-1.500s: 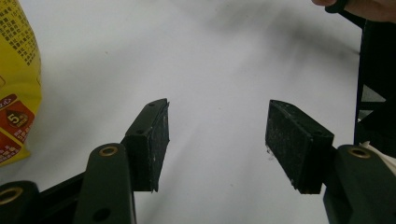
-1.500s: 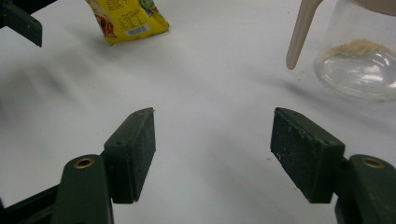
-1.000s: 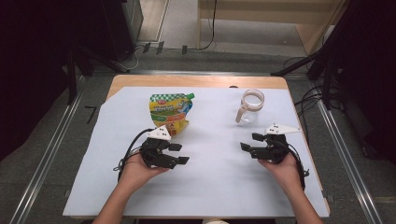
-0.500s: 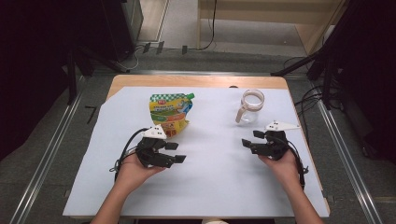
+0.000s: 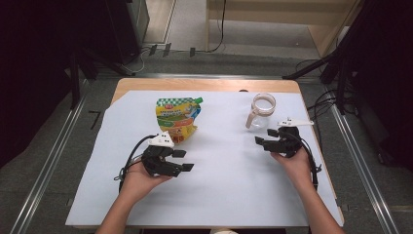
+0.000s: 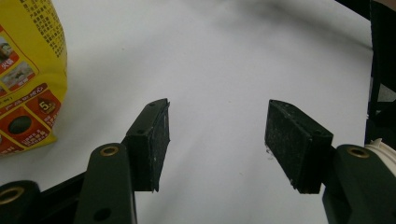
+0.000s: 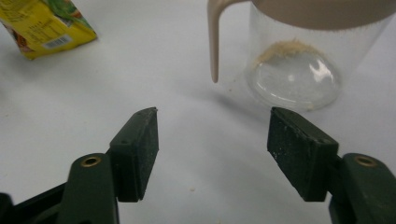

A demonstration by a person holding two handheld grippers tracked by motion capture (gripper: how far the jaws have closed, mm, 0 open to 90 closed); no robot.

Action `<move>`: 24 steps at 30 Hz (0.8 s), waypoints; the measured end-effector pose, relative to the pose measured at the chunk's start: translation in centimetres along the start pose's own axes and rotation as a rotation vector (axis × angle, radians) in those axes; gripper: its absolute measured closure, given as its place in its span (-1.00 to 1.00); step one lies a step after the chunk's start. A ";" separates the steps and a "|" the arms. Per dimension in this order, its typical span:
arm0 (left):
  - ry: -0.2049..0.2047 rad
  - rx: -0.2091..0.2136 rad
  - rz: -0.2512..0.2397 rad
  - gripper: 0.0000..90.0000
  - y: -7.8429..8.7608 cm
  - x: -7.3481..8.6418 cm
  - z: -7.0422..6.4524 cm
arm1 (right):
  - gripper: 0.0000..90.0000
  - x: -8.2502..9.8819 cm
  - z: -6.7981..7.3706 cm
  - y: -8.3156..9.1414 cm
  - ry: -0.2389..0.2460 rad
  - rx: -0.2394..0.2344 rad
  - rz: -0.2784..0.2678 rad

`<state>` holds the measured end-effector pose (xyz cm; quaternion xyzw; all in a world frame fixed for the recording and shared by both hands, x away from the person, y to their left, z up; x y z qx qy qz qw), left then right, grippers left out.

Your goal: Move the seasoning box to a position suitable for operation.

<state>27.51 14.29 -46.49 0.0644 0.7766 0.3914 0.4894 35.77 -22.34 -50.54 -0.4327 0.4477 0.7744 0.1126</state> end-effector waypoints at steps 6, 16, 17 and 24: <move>-0.009 -0.002 -0.015 -0.08 0.1 -0.1 -0.1 | -0.26 -1.2 -1.1 -0.5 0.008 0.026 -0.002; -0.017 0.012 -0.003 -0.08 -0.3 -0.1 -0.5 | -0.51 -1.9 -3.6 -2.0 -0.020 0.041 -0.027; -0.015 0.014 -0.003 -0.08 -0.4 0.0 -0.5 | -0.50 -1.8 -3.8 -2.1 -0.027 0.050 -0.028; -0.012 0.014 -0.014 -0.08 -0.4 -0.1 -0.8 | -0.60 -2.1 -4.3 -3.4 -0.026 0.086 -0.031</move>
Point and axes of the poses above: each handheld gripper's, and its own axes: y roughly backward along the jaws, x roughly out of its underside, z roughly to its left, the point moved 3 cm from there along -y, roughly forward along the jaws, and after that the axes turned 1 degree about -x, right-handed, at the moved point
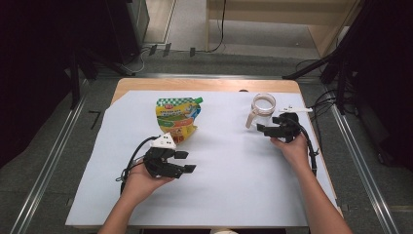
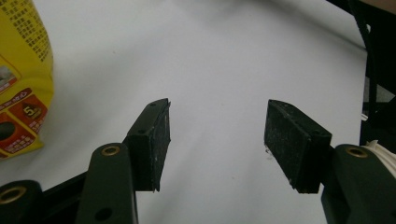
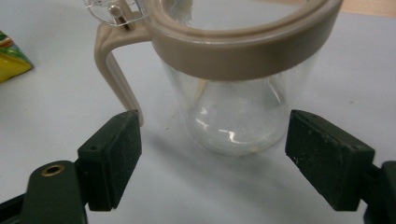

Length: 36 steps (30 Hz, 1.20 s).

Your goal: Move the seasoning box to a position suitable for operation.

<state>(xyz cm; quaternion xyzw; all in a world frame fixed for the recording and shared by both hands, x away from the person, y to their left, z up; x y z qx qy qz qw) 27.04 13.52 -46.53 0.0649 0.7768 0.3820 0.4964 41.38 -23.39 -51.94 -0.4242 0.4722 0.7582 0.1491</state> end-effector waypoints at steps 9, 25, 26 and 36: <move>0.005 0.005 0.011 -0.08 -0.2 0.2 0.1 | -0.66 -1.2 -0.6 -1.4 0.010 0.040 -0.037; 0.018 0.019 0.017 -0.07 -0.5 0.4 0.3 | -0.83 -1.7 -1.0 -4.8 -0.002 0.025 -0.123; 0.019 0.020 0.019 -0.07 -0.5 0.4 0.4 | -0.83 -1.7 -1.0 -4.8 -0.002 0.025 -0.123; 0.029 0.021 0.023 -0.07 -0.6 0.5 0.6 | -0.77 -2.1 -0.7 -5.6 0.024 0.044 -0.115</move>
Point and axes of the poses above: each handheld gripper's, and its own axes: y roughly backward along the jaws, x roughly out of its underside, z roughly to its left, the point moved 3 cm from there along -y, roughly forward along the jaws, and after that the axes turned 1 degree about -x, right-handed, at the moved point
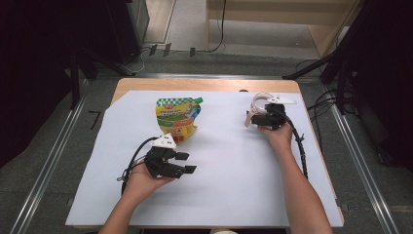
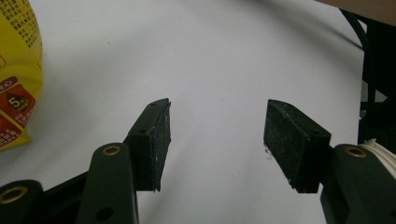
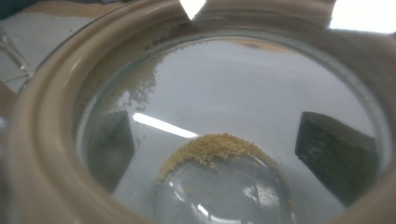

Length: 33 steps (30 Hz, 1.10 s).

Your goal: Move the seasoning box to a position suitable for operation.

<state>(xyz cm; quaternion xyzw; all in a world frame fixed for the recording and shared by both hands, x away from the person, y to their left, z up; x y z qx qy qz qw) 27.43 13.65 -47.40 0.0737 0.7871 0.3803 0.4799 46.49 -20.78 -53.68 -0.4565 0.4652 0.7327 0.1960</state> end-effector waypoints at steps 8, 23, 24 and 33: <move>0.000 -0.005 -0.006 -0.09 0.0 0.0 0.0 | -0.74 -0.3 0.1 0.6 -0.005 -0.017 0.000; 0.005 -0.022 -0.009 -0.13 -0.3 0.0 0.3 | -0.73 -0.8 2.0 3.9 0.044 -0.069 0.006; 0.007 -0.018 -0.014 -0.13 -0.2 -0.1 0.3 | -0.73 -0.8 2.1 4.2 0.047 -0.071 0.001; 0.025 -0.014 -0.023 -0.11 -0.2 -0.1 0.5 | -0.73 0.0 3.8 6.2 0.061 -0.111 -0.003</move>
Point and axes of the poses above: each handheld gripper's, and its own axes: y roughly backward along the jaws, x roughly out of its underside, z roughly to its left, the point moved 3 cm from there along -y, roughly forward along the jaws, and after that the axes turned 1 degree about -x, right-handed, at the moved point
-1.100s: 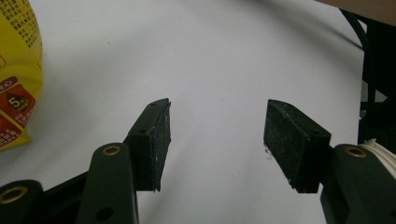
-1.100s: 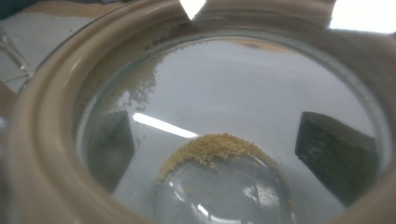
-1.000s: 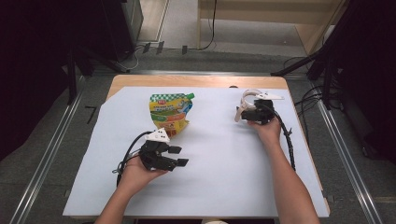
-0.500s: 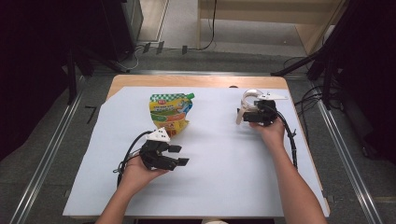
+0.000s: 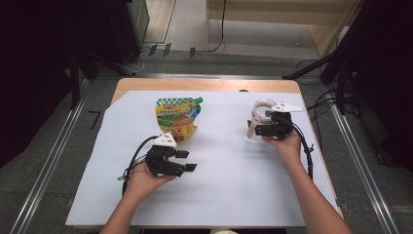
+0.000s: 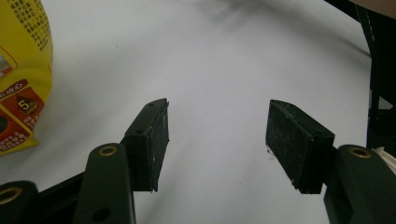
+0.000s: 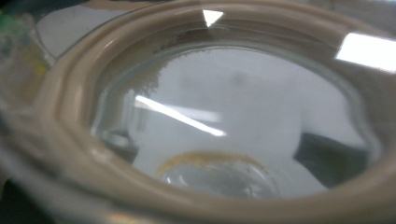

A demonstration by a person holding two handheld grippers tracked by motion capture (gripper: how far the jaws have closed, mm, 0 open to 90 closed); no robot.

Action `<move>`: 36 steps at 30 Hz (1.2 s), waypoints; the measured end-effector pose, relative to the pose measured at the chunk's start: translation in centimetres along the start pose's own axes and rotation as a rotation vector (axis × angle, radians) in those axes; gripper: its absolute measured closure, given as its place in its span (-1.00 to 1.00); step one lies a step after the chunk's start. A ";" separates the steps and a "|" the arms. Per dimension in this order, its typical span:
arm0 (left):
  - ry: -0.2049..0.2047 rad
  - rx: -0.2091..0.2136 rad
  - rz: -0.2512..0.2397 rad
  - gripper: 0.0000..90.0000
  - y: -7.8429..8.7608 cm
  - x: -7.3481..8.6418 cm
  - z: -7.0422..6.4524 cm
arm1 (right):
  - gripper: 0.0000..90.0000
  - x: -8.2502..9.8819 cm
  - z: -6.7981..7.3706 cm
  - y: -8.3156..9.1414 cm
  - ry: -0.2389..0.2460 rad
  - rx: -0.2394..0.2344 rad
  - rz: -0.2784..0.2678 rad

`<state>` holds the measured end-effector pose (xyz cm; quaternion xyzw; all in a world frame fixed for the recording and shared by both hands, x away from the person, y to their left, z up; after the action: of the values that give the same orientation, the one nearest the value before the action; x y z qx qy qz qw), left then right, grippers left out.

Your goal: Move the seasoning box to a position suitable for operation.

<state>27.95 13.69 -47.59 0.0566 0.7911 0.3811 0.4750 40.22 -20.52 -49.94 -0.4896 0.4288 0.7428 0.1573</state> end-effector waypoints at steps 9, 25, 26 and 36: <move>0.001 -0.008 0.006 -0.12 0.1 0.0 0.2 | -0.73 1.1 2.6 1.0 0.025 -0.060 0.003; -0.013 -0.023 0.023 -0.13 0.4 0.2 0.4 | -0.73 2.5 6.6 0.8 0.057 -0.148 0.017; -0.013 -0.025 0.023 -0.13 0.4 0.1 0.4 | -0.73 2.6 6.9 0.8 0.057 -0.154 0.021; -0.014 -0.022 0.015 -0.13 0.4 0.1 0.3 | -0.73 3.3 10.0 0.1 0.105 -0.219 0.049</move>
<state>28.02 14.23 -47.50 0.0601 0.7833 0.3929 0.4780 32.65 -13.26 -51.22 -0.5315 0.3646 0.7620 0.0620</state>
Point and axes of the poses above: each handheld gripper's, and its own axes: y roughly backward along the jaws, x roughly out of its underside, z roughly to its left, the point moved 3 cm from there along -y, roughly forward along the jaws, and after that the axes turned 1 degree about -x, right-handed, at the moved point
